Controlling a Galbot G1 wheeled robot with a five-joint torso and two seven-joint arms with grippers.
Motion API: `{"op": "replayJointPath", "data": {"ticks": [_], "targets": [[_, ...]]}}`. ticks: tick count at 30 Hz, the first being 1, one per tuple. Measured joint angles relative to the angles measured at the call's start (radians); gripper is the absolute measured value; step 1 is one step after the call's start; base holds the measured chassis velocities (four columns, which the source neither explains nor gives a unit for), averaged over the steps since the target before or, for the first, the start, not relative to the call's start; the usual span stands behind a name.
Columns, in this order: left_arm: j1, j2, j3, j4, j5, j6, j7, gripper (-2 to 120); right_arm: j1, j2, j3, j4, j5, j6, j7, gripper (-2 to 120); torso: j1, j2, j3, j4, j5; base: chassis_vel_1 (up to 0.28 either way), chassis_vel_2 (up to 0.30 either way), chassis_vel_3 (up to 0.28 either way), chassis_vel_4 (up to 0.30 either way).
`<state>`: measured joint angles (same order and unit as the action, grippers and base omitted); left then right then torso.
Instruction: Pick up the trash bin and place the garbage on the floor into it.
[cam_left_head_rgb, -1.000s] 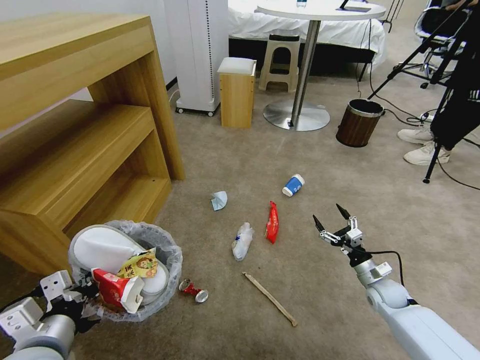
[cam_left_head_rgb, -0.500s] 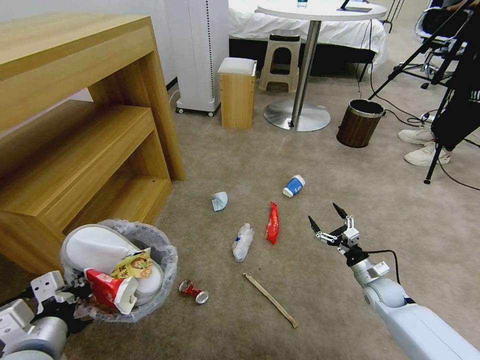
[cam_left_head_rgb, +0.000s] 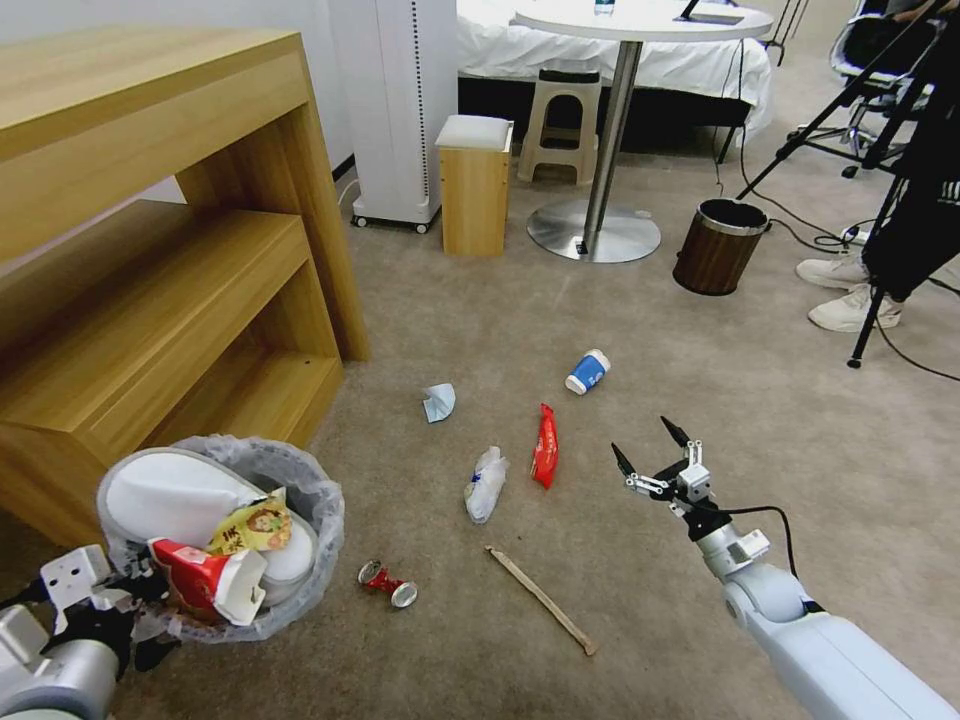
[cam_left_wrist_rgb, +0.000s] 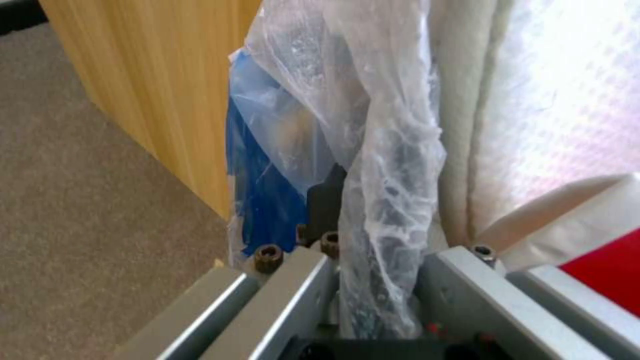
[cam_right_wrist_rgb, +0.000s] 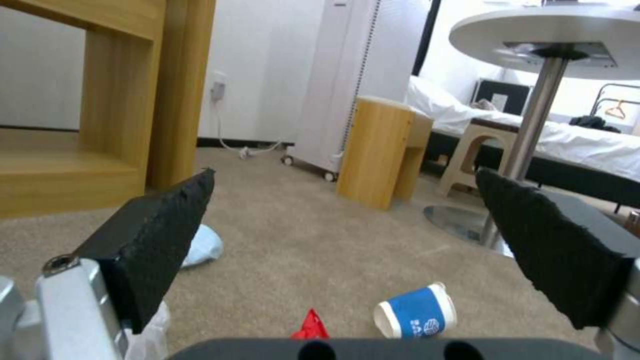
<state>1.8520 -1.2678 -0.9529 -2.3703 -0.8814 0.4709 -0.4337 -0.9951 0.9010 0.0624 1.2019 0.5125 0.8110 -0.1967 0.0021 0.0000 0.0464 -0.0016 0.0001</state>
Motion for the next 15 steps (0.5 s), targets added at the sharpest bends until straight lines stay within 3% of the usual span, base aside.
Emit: {"op": "replayJointPath", "data": {"ticks": [15], "targets": [[0.037,-0.006,0.009,-0.022,0.002,0.003,-0.001,0,0.005,-0.018,0.001,0.017,0.002,0.0,-0.007,100,0.0,0.0,0.0,-0.0002,-0.0001,0.0,0.0,0.0,0.0]]}}
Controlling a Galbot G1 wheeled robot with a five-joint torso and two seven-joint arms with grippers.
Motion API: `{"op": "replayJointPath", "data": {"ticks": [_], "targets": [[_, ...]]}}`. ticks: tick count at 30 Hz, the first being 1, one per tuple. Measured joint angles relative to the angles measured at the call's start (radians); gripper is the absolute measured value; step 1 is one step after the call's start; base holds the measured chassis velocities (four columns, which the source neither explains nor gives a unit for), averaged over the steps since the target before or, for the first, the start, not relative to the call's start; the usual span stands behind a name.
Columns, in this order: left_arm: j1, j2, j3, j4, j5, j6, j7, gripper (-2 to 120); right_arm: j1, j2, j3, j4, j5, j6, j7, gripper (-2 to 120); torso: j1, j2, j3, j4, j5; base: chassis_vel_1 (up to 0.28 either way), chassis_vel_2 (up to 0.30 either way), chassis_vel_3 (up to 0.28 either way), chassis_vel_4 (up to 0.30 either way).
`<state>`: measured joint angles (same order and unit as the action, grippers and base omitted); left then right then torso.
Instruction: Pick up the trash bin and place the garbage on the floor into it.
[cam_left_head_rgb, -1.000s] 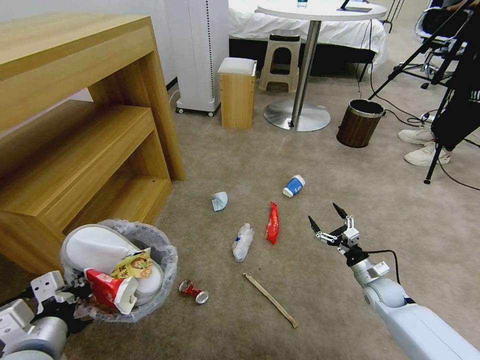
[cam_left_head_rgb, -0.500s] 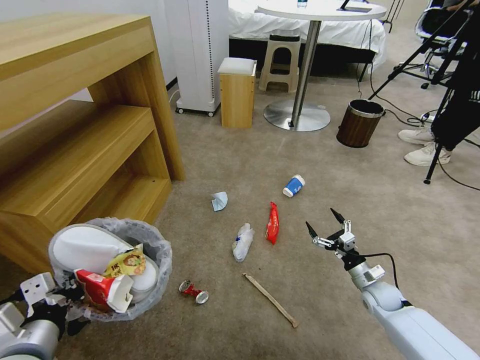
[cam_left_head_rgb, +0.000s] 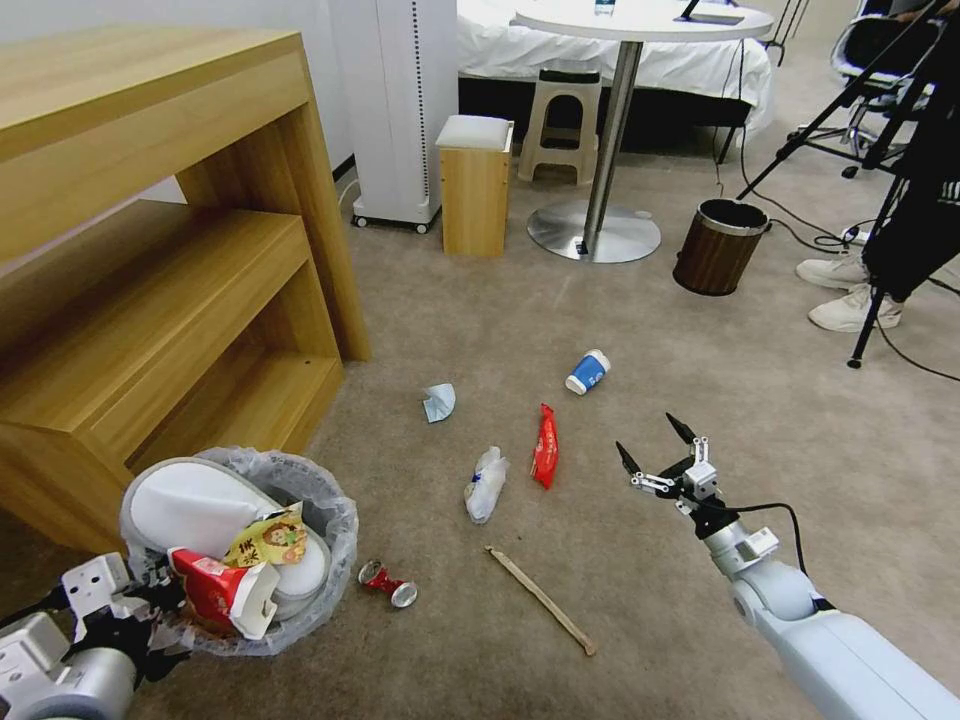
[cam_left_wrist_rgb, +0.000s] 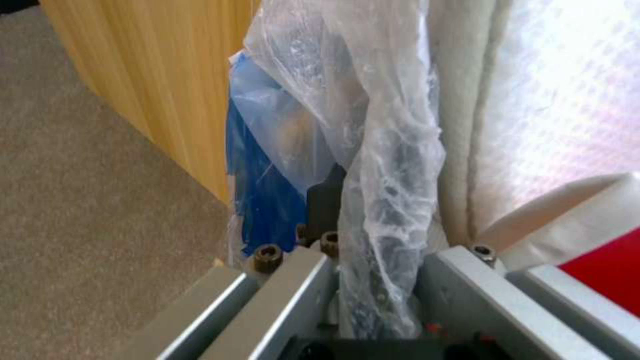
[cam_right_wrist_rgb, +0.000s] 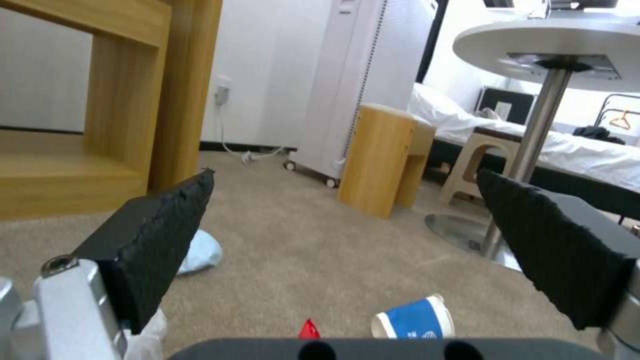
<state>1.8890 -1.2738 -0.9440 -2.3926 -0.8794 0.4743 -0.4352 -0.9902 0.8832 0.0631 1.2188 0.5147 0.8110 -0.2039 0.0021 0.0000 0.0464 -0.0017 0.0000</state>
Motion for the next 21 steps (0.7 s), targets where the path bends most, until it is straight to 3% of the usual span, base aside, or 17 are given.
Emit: {"op": "replayJointPath", "data": {"ticks": [10,21], "targets": [[0.033,0.004,0.012,-0.008,-0.007,0.007,-0.003,0,-0.001,-0.003,0.002,0.022,0.001,0.0,-0.001,99,0.0,0.0,0.0,0.0,0.0,0.0,0.0,0.0,0.0],[0.06,0.076,-0.04,-0.049,-0.172,0.095,-0.036,0,-0.008,-0.003,-0.005,0.018,0.017,0.0,-0.033,99,0.0,0.0,0.0,0.0001,-0.0001,0.0,0.0,0.0,0.0]]}}
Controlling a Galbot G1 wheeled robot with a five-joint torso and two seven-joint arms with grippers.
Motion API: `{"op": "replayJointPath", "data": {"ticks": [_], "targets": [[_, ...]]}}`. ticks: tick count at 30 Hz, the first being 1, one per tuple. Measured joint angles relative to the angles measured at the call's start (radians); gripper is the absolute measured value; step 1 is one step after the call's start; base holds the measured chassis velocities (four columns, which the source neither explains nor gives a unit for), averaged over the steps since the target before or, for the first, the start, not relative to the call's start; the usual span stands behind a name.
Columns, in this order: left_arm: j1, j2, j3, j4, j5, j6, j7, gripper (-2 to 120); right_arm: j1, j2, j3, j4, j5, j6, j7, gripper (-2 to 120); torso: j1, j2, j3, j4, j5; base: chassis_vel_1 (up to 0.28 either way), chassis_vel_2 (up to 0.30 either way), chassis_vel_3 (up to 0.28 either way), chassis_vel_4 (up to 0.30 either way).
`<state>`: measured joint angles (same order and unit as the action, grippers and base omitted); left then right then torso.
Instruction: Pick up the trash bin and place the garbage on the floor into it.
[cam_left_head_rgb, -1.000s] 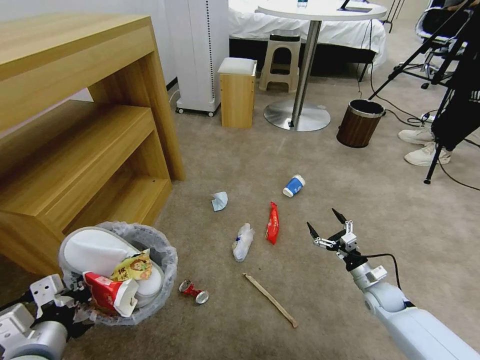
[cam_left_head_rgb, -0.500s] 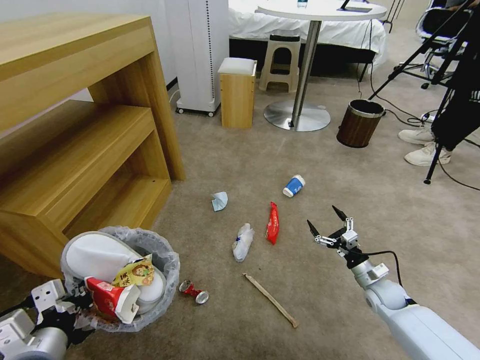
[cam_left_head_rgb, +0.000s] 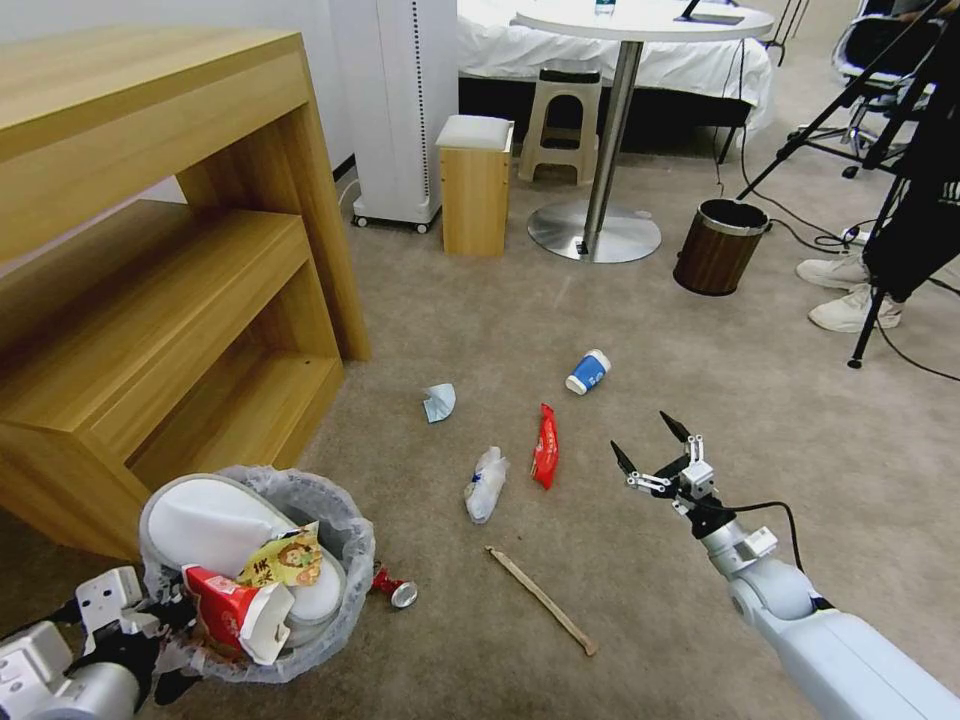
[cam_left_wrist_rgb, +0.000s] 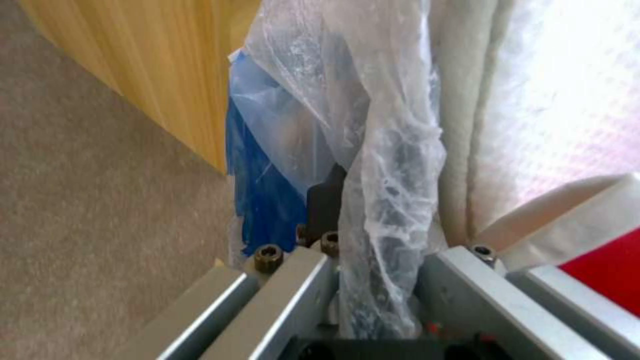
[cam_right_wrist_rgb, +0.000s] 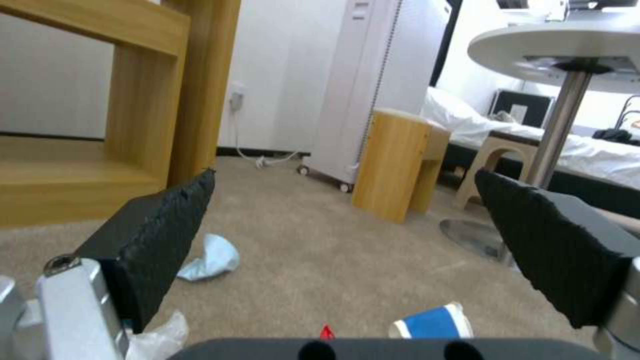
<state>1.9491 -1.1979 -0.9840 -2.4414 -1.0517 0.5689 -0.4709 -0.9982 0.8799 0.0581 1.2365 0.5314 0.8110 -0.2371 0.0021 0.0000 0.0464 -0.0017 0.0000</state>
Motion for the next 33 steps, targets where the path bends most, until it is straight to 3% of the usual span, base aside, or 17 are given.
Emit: {"op": "replayJointPath", "data": {"ticks": [4,15,24,33], "targets": [[0.011,0.051,-0.058,-0.015,-0.1,0.05,-0.008,0,0.001,0.003,-0.004,-0.019,0.005,0.0,-0.014,99,0.0,0.0,0.0,-0.0002,0.0001,0.0,0.0,0.0,0.0],[0.024,0.113,-0.137,-0.021,-0.255,0.087,-0.038,0,0.009,0.009,-0.028,-0.055,0.037,0.0,-0.083,99,0.0,0.0,0.0,0.0,-0.0001,0.0,0.0,0.0,0.0],[0.038,0.131,-0.146,-0.026,-0.306,0.093,-0.051,0,-0.001,0.022,-0.03,-0.07,0.045,0.0,-0.113,99,0.0,0.0,0.0,-0.0001,-0.0003,0.0,0.0,0.0,0.0],[0.058,0.139,-0.149,-0.054,-0.314,0.094,-0.056,0,-0.041,0.018,-0.038,-0.077,0.071,0.0,-0.207,100,0.0,0.0,0.0,-0.0002,0.0,0.0,0.0,0.0,0.0]]}}
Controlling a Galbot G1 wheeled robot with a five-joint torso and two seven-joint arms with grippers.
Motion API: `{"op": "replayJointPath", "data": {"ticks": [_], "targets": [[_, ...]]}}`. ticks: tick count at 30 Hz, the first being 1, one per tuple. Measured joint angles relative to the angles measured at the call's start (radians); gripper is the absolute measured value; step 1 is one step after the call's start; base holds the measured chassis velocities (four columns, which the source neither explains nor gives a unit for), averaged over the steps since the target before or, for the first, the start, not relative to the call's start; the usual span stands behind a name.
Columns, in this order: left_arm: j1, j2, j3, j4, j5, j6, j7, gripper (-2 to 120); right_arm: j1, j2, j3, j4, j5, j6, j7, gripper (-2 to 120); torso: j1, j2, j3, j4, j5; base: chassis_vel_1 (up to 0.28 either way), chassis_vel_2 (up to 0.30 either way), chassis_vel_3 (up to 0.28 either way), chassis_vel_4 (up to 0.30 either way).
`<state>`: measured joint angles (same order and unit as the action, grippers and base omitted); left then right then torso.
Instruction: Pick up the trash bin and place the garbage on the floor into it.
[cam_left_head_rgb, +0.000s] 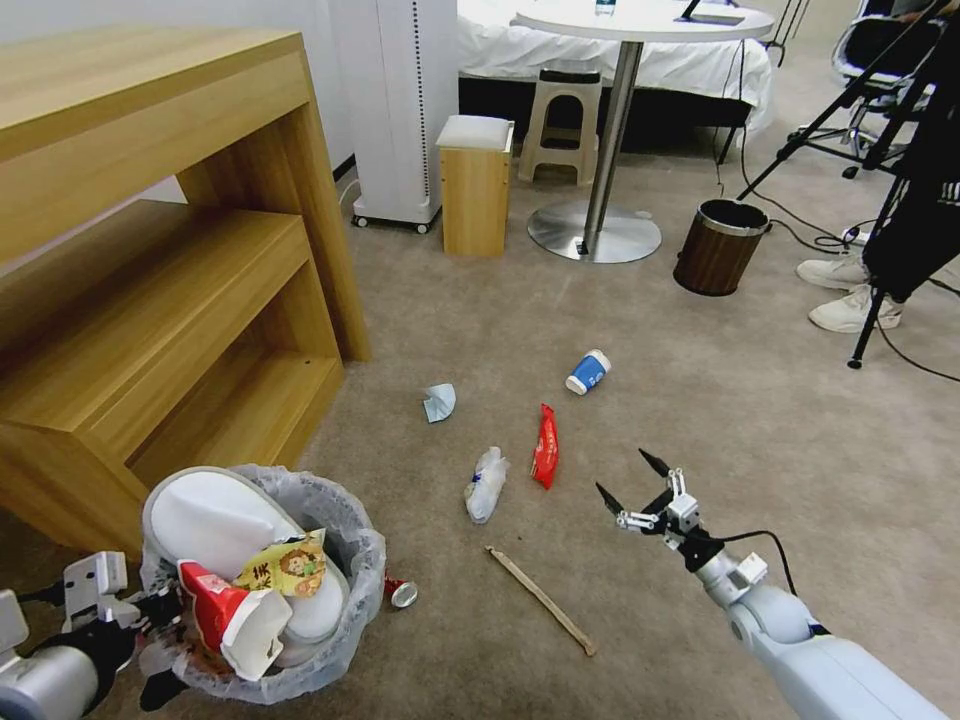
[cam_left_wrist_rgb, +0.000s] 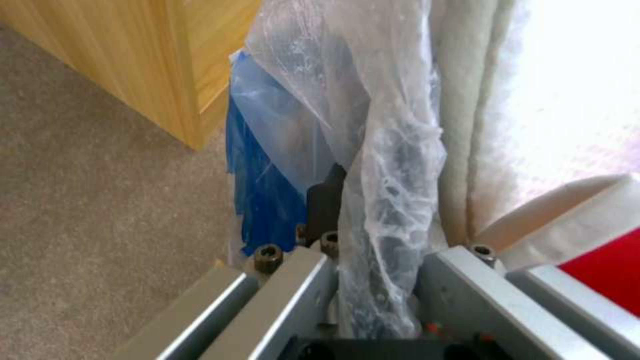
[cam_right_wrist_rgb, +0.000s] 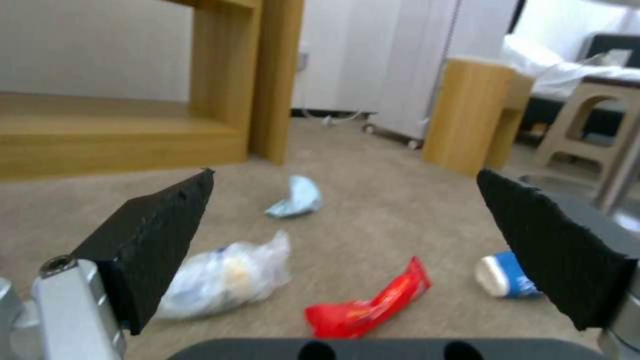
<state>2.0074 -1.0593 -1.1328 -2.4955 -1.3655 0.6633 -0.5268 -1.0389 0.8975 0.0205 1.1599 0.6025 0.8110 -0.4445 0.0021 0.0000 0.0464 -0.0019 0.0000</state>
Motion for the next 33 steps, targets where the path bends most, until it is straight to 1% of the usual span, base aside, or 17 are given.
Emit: {"op": "replayJointPath", "data": {"ticks": [1,4,7,8,12,18,28,33], "targets": [[0.0,0.0,0.0,0.0,0.0,0.0,0.0,0,0.0,0.0,0.0,0.0,0.0,0.0,0.0,100,0.0,0.0,0.0,0.0,0.0,0.0,0.0,0.0,0.0],[0.011,-0.005,-0.006,-0.006,-0.003,0.0,-0.003,0,-0.003,0.003,-0.021,-0.025,0.014,0.0,-0.055,100,0.0,0.0,0.0,0.0003,-0.0001,0.0,0.0,0.0,0.0],[0.018,-0.006,-0.014,-0.006,-0.005,0.001,-0.006,0,-0.002,0.003,-0.037,-0.043,0.018,0.0,-0.072,100,0.0,0.0,0.0,0.0001,0.0,0.0,0.0,0.0,0.0],[0.027,-0.007,-0.027,-0.006,-0.007,0.003,-0.007,0,0.006,0.005,-0.054,-0.066,0.022,0.0,-0.082,100,0.0,0.0,0.0,0.0,-0.0001,0.0,0.0,0.0,0.0],[0.042,-0.013,-0.052,-0.006,0.0,0.003,-0.005,0,0.02,0.013,-0.075,-0.095,0.02,0.001,-0.086,100,0.0,0.0,0.0,0.0003,0.0,0.0,0.0,0.0,0.0],[0.05,-0.036,-0.053,-0.006,0.03,0.0,0.008,0,0.033,0.016,-0.093,-0.119,0.014,0.001,-0.086,100,0.0,0.0,0.0,0.0002,0.0,0.0,0.0,0.0,0.0],[0.037,-0.076,-0.028,-0.006,0.068,-0.013,0.007,0,0.072,0.02,-0.132,-0.139,0.019,0.001,-0.081,100,0.0,0.0,0.0,0.0002,-0.0002,0.0,0.0,0.0,0.0],[0.034,-0.097,-0.022,-0.006,0.078,-0.016,-0.008,0,0.099,0.021,-0.15,-0.16,0.025,0.001,-0.081,100,0.0,0.0,0.0,0.0002,-0.0002,0.0,0.0,0.0,0.0]]}}
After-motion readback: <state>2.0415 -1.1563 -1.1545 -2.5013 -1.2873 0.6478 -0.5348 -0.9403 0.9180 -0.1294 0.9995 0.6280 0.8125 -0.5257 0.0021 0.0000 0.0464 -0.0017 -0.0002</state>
